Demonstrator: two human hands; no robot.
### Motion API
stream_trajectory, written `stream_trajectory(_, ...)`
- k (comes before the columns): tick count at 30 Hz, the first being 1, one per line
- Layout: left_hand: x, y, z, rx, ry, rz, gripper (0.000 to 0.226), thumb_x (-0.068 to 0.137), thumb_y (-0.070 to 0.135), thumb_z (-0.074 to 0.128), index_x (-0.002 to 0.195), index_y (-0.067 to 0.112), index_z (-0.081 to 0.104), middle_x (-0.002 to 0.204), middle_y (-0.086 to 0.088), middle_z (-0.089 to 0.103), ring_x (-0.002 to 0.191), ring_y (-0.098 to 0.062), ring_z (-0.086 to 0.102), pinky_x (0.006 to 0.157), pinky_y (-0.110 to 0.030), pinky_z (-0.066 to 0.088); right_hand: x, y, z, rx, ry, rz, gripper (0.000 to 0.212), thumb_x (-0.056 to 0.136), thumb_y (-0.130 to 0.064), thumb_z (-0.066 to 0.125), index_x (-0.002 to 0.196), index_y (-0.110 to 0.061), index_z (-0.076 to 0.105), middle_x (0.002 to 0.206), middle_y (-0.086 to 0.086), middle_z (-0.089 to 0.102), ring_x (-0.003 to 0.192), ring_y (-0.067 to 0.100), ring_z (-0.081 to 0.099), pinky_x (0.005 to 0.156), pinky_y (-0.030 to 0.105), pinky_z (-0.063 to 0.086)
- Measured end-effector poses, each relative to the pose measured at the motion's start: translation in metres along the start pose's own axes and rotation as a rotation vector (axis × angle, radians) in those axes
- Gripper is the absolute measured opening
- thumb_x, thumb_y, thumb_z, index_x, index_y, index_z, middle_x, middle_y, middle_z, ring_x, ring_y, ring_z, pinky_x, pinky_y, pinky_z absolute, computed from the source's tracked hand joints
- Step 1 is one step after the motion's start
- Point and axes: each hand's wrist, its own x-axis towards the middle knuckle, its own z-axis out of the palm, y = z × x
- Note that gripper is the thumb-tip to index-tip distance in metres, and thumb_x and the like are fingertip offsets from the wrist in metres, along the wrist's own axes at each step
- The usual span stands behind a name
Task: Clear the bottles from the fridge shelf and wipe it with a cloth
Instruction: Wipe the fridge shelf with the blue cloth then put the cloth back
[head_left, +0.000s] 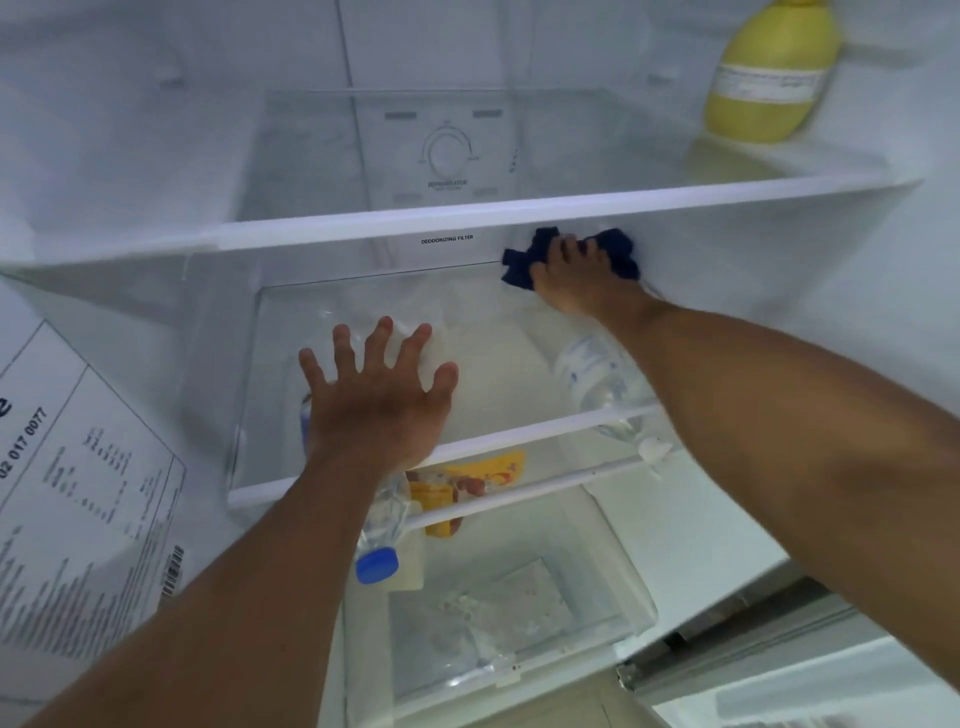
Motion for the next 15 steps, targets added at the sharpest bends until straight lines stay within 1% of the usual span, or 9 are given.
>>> stream_trajectory(1,0.000,0.001,0.000,0.002,0.000,0.002,0.068,0.098,0.069,0.006,0.161,0.045,0.004,0.174,0.006,-0.001,0.159,-0.036,-0.005,0.122,-0.066,-0.004,0.002,-0.017,0.002,0.005,-0.030,-0.049,0.067,0.098,-0.040,0.012,0.153,-0.004,0.027,0.164,0.026,0.011,0.148,0.050,0.015,0.117,0.064,0.017)
stream_trajectory(2,0.000,0.001,0.000,0.003,0.001,0.004,0.068,0.098,0.069,0.006,0.162,0.044,0.004,0.174,0.006,0.000,0.159,-0.036,-0.004,0.122,-0.066,-0.003,-0.009,-0.031,0.003,0.023,-0.035,-0.156,0.061,0.100,-0.035,0.016,0.147,-0.002,0.035,0.162,0.027,0.017,0.144,0.051,0.022,0.115,0.063,0.023)
stream_trajectory(4,0.000,-0.001,0.000,-0.005,0.002,0.004,0.068,0.098,0.069,0.005,0.161,0.044,0.004,0.174,0.006,-0.001,0.159,-0.036,-0.005,0.122,-0.066,-0.003,-0.029,-0.033,0.011,0.001,-0.016,-0.358,0.051,0.102,-0.029,0.029,0.146,-0.006,0.038,0.157,0.019,0.032,0.140,0.040,0.034,0.112,0.051,0.031)
stream_trajectory(5,0.000,-0.001,0.000,-0.007,-0.002,0.009,0.069,0.097,0.070,0.005,0.161,0.044,0.003,0.174,0.006,-0.001,0.159,-0.035,-0.005,0.122,-0.066,-0.003,-0.030,-0.025,0.010,0.066,0.017,-0.380,0.052,0.100,-0.030,0.032,0.149,-0.010,0.036,0.155,0.014,0.037,0.140,0.034,0.036,0.111,0.046,0.031)
stream_trajectory(7,0.000,-0.002,0.000,-0.004,-0.005,0.010,0.071,0.095,0.071,0.003,0.161,0.045,0.003,0.174,0.006,-0.001,0.159,-0.035,-0.005,0.122,-0.066,-0.003,-0.012,-0.007,0.001,0.121,0.038,-0.251,0.057,0.099,-0.032,0.035,0.152,-0.011,0.032,0.156,0.014,0.036,0.144,0.035,0.033,0.115,0.046,0.030)
stream_trajectory(9,0.000,-0.001,0.000,-0.002,0.002,0.008,0.073,0.093,0.072,0.002,0.161,0.045,0.003,0.174,0.005,-0.001,0.159,-0.036,-0.004,0.122,-0.066,-0.002,0.011,0.006,-0.002,0.135,0.005,-0.044,0.064,0.101,-0.038,0.032,0.157,-0.009,0.023,0.165,0.016,0.020,0.151,0.039,0.018,0.121,0.053,0.018)
stream_trajectory(10,0.001,-0.002,0.000,0.001,0.006,0.008,0.074,0.093,0.072,0.001,0.161,0.045,0.004,0.174,0.005,-0.001,0.159,-0.036,-0.004,0.122,-0.066,-0.002,0.015,0.005,0.000,0.139,-0.007,-0.008,0.066,0.100,-0.041,0.030,0.158,-0.010,0.019,0.167,0.016,0.014,0.153,0.038,0.012,0.122,0.056,0.013)
stream_trajectory(13,0.001,-0.002,0.002,-0.004,0.020,0.010,0.074,0.093,0.074,0.002,0.161,0.045,0.006,0.174,0.005,0.001,0.159,-0.036,-0.003,0.122,-0.066,-0.003,-0.025,0.006,0.004,0.073,-0.027,-0.123,0.061,0.105,-0.036,0.029,0.159,-0.010,0.017,0.169,0.013,0.008,0.155,0.035,0.005,0.124,0.053,0.007)
stream_trajectory(15,0.003,-0.004,0.003,-0.009,0.020,0.006,0.072,0.095,0.074,0.003,0.161,0.045,0.006,0.174,0.006,0.002,0.159,-0.036,-0.003,0.122,-0.066,-0.003,-0.052,0.031,0.004,0.005,-0.070,-0.219,0.053,0.108,-0.027,0.028,0.156,-0.006,0.026,0.169,0.012,0.007,0.155,0.034,0.001,0.125,0.050,0.004)
